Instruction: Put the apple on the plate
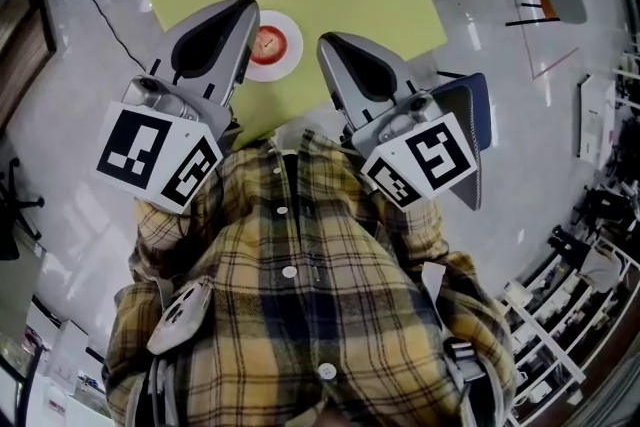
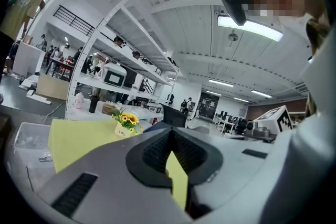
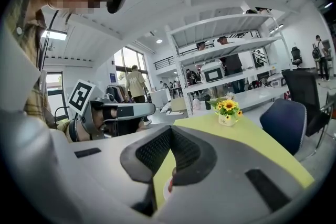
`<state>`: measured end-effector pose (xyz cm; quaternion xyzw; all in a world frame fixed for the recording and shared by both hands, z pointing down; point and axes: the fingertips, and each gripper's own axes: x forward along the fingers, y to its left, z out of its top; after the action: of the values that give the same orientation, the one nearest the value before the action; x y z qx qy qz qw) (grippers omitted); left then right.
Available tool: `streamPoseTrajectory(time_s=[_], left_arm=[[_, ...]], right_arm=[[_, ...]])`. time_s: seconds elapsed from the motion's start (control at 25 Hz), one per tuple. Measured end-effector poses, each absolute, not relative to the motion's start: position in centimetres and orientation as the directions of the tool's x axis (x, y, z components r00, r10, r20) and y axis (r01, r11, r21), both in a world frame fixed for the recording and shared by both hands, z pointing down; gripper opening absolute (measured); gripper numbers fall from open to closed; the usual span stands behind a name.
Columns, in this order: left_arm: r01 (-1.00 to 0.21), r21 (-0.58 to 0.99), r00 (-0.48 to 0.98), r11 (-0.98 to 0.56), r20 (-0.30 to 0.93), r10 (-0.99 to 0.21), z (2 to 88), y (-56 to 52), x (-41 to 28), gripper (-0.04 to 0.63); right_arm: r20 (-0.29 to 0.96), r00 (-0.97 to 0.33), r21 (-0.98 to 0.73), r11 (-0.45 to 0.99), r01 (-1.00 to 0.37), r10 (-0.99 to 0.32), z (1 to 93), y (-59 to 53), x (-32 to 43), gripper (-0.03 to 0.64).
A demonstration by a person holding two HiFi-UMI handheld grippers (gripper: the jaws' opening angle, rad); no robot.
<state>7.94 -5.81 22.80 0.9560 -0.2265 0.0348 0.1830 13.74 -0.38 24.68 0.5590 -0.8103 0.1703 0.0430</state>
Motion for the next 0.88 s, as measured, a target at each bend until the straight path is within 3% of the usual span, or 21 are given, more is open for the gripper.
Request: streamPoseTrajectory(time_s=[0.4, 0.88], left_arm=[[-0.446, 0.315, 0.895, -0.838, 0.157, -0.417, 20.5, -5.7, 7.8, 0.008], [-0.322, 0.347, 0.945, -0.881, 0.169, -0.279, 20.2, -5.0, 8.9, 0.008]], right_arm=[[0.272, -0.387, -0.23, 0.331, -0.915, -0.881, 23.2, 0.2, 14.1, -0.003], [0.264, -0.381, -0.237, 0.324, -0.916, -0.886, 23.4, 0.9, 14.6, -0.005]])
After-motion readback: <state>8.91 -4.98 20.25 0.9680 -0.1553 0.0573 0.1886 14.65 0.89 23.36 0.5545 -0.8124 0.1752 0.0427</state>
